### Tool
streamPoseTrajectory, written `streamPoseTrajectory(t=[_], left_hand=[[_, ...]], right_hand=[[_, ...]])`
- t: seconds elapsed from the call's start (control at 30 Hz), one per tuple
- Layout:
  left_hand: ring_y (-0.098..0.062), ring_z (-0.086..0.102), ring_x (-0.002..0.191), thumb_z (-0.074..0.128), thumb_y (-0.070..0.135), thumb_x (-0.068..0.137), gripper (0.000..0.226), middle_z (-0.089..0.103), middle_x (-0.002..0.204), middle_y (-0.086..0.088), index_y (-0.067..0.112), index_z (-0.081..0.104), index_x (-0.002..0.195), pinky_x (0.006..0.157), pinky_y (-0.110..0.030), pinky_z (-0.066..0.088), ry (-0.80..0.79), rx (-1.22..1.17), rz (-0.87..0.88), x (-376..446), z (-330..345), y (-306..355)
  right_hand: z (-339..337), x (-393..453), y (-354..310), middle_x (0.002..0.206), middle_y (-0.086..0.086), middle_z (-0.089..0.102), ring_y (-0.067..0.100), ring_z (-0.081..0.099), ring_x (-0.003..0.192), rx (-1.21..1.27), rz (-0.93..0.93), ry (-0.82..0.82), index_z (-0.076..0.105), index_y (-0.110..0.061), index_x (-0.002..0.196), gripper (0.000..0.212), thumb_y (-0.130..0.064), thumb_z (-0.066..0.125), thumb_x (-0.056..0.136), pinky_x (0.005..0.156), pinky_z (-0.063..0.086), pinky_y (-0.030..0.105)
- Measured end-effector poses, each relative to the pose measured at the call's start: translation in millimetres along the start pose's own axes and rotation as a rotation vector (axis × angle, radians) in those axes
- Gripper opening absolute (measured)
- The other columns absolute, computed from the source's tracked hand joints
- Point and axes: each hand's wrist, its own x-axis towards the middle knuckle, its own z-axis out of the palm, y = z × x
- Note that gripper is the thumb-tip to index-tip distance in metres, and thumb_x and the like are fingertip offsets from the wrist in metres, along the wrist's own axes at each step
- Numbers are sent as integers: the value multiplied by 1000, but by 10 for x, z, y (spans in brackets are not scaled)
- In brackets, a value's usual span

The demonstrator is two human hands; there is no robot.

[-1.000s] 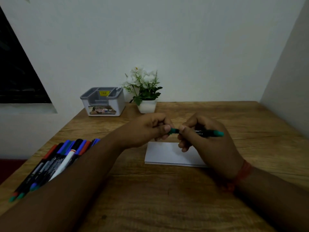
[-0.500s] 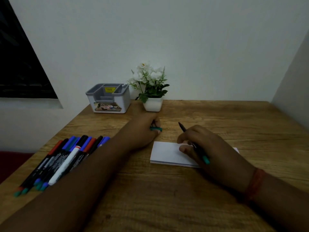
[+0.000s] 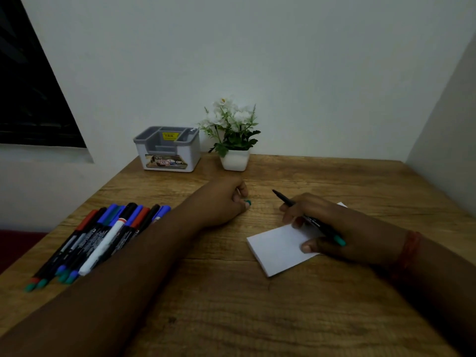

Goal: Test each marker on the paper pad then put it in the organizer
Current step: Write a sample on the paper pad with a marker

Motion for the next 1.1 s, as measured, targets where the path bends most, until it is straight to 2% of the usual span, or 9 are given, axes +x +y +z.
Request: streamPoseTrajectory(t=[0.1,0.2,0.3,0.37,0.47,0.6,0.77,1.03,1.1], left_hand=[[-8,57,89,68,38,89,28,61,100,6,24,59,112,81,-33,51,-16,65,11,-40,-27,72],[-14,46,119,63,52,89,51,47,132,2,29,48,132,98,-37,45,-66,150,97,-109,-86,148],[-23,16,146,57,61,89,78,15,160,3,36,20,153,115,-45,23,-284,274,159,-194,-105,231],[-22,-4,151,54,64,89,88,-7,165,5,37,3,156,118,-47,9,-374,366,156,-209,-81,254],[-22,-23,148,53,65,89,94,-20,164,4,37,-8,155,120,-52,-2,-415,403,155,-182,-34,210],[-24,-30,146,51,67,88,97,-26,162,1,35,-11,155,119,-55,-8,-401,405,166,-144,35,138],[-25,-34,143,41,73,87,96,-32,159,2,37,-20,152,118,-57,-9,-398,456,150,-132,117,152],[-25,-34,144,38,75,86,96,-33,158,2,38,-22,151,119,-57,-8,-444,491,146,-154,107,190],[-25,-34,143,37,76,85,96,-33,158,3,38,-22,151,118,-58,-8,-446,496,148,-153,110,186]], right_hand=[[-8,2,4,135,-38,37,-17,34,130,-25,-6,-25,37,-67,117,45,-45,66,90,95,37,0],[-27,-23,-6,129,-34,45,-10,46,124,15,8,15,48,-54,123,41,-43,68,89,95,40,3],[-88,-8,-145,120,-22,59,2,60,111,149,25,316,61,-41,118,23,-43,57,95,90,49,11],[-111,46,-297,115,-9,64,14,67,103,349,11,537,66,-29,117,29,-43,47,100,88,56,24],[-38,133,-576,117,5,70,25,70,105,819,68,651,73,-23,110,49,-57,41,94,90,58,41],[207,132,-774,100,12,76,27,74,94,1171,166,620,70,-5,93,37,-36,50,90,84,61,35],[356,115,-613,70,16,67,22,65,69,974,273,397,63,0,89,14,-9,71,82,70,55,27],[240,60,-593,85,-7,76,6,70,79,640,284,248,70,-7,87,11,3,73,82,66,53,16],[262,64,-604,87,-6,75,12,69,81,574,303,277,70,-13,86,17,3,73,80,68,56,27]])
